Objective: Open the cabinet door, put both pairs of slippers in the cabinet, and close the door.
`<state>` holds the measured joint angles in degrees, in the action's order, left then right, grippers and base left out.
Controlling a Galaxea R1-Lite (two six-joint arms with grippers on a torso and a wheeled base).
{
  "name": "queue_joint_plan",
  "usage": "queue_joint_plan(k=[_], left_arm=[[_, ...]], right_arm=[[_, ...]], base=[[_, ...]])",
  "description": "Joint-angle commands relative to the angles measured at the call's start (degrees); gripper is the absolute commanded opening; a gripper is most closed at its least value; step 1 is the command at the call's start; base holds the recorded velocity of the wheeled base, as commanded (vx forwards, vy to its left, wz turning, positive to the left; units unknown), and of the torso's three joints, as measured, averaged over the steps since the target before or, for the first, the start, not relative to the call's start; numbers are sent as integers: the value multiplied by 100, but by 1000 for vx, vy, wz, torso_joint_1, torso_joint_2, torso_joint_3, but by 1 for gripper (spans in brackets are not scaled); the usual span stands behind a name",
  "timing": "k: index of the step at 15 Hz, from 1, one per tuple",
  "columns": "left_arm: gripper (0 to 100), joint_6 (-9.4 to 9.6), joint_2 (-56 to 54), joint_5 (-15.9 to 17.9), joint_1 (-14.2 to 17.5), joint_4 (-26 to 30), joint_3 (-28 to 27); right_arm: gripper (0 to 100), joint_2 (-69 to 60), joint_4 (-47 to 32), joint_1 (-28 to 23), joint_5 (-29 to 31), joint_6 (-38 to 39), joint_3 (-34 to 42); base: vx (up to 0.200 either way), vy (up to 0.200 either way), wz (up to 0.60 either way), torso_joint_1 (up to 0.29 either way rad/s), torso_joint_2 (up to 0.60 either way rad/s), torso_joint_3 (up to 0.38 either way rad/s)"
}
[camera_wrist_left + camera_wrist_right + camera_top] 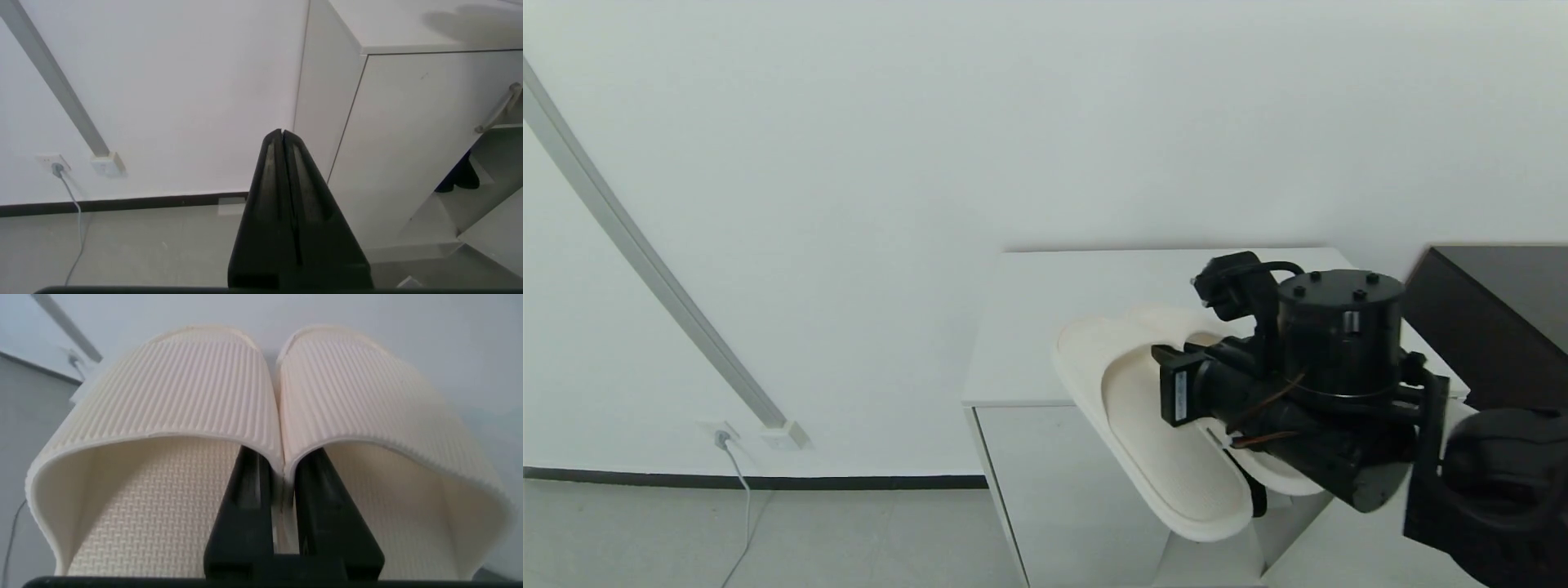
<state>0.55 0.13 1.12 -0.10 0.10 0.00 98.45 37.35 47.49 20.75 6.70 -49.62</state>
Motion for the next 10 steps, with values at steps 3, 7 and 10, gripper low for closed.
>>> queue_joint_plan(k=[3,7,10], left_arm=[[0,-20,4,-7,1,-1,0],[0,-2,4,2,1,-1,0],[0,-11,4,2,1,-1,0]], right_arm=[[0,-836,9,85,-308,-117,664],[0,-854,9,76,-317,-99,708],[0,-819,9,76,-308,-108,760]], base=[[0,0,0,0,0,0],[0,0,0,0,0,0],[0,0,0,0,0,0]])
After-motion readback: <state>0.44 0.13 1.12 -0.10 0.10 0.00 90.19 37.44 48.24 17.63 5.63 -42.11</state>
